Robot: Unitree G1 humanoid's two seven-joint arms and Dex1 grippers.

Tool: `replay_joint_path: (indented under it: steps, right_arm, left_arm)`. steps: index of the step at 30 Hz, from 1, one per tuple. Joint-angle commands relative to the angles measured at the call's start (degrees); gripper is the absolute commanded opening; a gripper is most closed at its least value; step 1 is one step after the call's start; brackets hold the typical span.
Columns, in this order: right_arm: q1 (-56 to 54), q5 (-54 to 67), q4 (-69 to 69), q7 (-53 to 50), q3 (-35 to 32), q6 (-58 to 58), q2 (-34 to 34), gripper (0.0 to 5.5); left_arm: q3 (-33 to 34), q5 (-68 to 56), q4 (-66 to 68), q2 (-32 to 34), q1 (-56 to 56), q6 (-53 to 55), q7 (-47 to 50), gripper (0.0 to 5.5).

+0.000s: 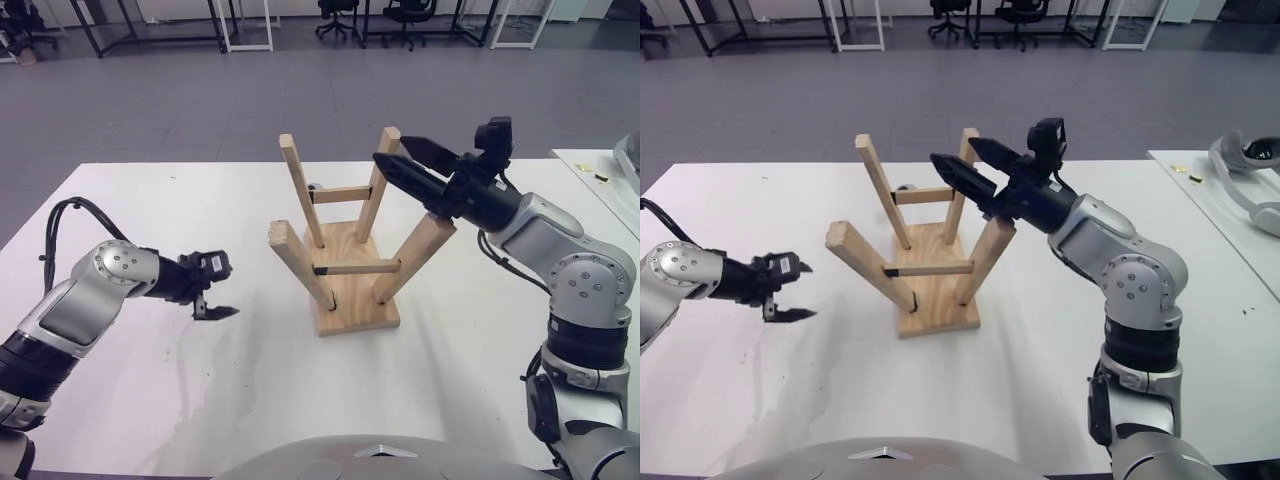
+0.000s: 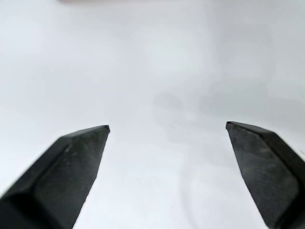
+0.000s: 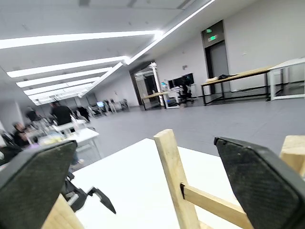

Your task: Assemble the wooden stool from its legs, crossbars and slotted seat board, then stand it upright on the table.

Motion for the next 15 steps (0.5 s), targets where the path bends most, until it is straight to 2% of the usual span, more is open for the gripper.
replay_joint_path:
  steps: [1,5,7,13,15]
  right_arm:
    - [-7.5,-10.5,-5.0,-1.2,3.0,-4.1,-5.0,5.40]
    - [-16.1,-15.4,-16.5,-4.8,10.7,-1.1,-5.6,5.40]
    - [-13.0,-19.7,-19.9,-7.0,16.1,0.4,-5.9,5.40]
    - [-7.3,-39.0,-22.3,-8.3,32.4,0.5,-12.9,5.40]
    - [-5.4,-42.4,-22.0,-7.4,35.8,0.0,-13.2,5.40]
  left_arm:
    - [3.1,-1.3,-4.2,-3.7,5.8,2.8,4.4,4.51]
    - [4.7,-1.5,-8.6,-7.5,9.8,6.1,8.8,4.51]
    - [4.7,-1.2,-9.4,-8.4,10.2,6.9,9.5,4.51]
    - [4.0,0.1,-9.3,-9.1,9.7,7.1,9.7,4.51]
    - [3.7,0.6,-9.2,-9.3,9.3,7.2,9.8,4.51]
